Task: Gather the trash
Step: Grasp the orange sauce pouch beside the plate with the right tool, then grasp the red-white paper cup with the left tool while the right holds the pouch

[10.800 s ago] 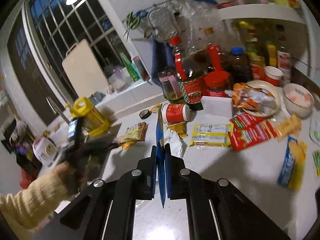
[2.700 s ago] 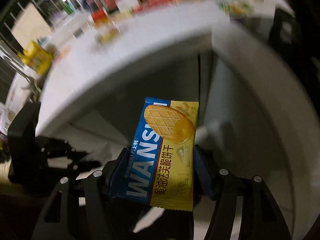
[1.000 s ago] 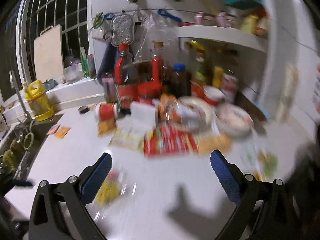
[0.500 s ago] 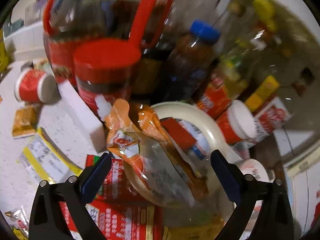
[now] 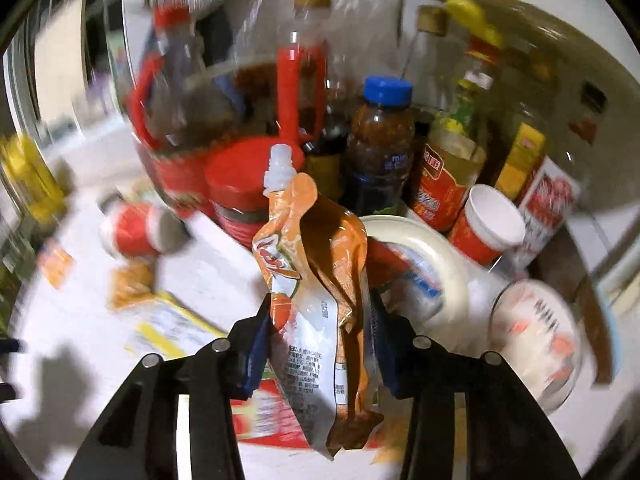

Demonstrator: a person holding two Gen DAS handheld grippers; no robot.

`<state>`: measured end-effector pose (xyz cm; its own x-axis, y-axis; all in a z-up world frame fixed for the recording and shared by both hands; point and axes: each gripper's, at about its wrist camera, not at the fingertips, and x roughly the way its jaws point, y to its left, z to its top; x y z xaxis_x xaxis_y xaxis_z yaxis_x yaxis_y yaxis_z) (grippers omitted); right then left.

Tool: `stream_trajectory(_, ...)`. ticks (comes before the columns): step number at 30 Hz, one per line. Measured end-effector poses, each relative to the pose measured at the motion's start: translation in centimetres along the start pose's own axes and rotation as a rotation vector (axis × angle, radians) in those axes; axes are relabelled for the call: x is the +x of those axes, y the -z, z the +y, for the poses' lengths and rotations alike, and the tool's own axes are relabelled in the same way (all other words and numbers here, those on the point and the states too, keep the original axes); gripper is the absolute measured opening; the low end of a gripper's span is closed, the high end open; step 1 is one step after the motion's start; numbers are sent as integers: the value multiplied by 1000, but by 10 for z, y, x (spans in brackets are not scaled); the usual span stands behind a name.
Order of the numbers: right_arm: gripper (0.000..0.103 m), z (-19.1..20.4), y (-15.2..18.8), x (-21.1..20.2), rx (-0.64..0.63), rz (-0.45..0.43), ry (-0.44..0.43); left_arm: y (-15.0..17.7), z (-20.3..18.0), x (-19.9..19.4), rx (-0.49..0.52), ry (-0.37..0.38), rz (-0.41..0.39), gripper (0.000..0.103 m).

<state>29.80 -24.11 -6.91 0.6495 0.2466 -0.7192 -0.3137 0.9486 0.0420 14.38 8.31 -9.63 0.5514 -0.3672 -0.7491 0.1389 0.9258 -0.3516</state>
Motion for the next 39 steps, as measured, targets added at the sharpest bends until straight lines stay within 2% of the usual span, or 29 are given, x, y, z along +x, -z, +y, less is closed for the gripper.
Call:
stream_trajectory(4,45,16,22,-43,110,-75,-75,-47,6,24,20,-21,-24,93)
stream_trajectory(8,45,36,46,-75,154,-106,-146,-86,11,48,33,-30,-40,93)
stream_trajectory(12,45,52,66,-103,192,-127,-196,-119,19,86,5,-26,-8,93)
stream_trajectory(18,46,65,76,-120,195,-125,-195,-139,41,129,-90,-44,54,93)
stream_trajectory(21,46,70,82,-124,196,-120,-184,-143,47,136,-102,-66,33,92)
stream_trajectory(23,46,70,84,-123,202,-113,-185,-143,43,138,-61,-100,24,71)
stream_trajectory(24,46,72,86,-122,201,-110,-184,-144,40,140,-40,-114,33,52)
stream_trajectory(25,46,73,86,-121,199,-107,-182,-144,35,140,-2,-121,35,30)
stream_trajectory(26,46,75,87,-120,194,-103,-181,-143,30,140,26,-92,50,26)
stream_trajectory(28,46,79,88,-118,190,-100,-185,-140,21,137,67,-105,38,9)
stream_trajectory(30,46,83,87,-116,185,-100,-187,-136,16,126,87,-106,-3,6)
stream_trajectory(33,36,88,85,-115,185,-105,-203,-134,18,110,65,-57,-31,6)
stream_trajectory(35,31,91,84,-113,186,-108,-217,-133,19,101,74,-52,-39,6)
stream_trajectory(37,7,95,84,-109,178,-95,-221,-133,19,93,84,-41,-45,6)
stream_trajectory(39,9,97,85,-100,180,-71,-223,-131,20,86,92,-31,-51,5)
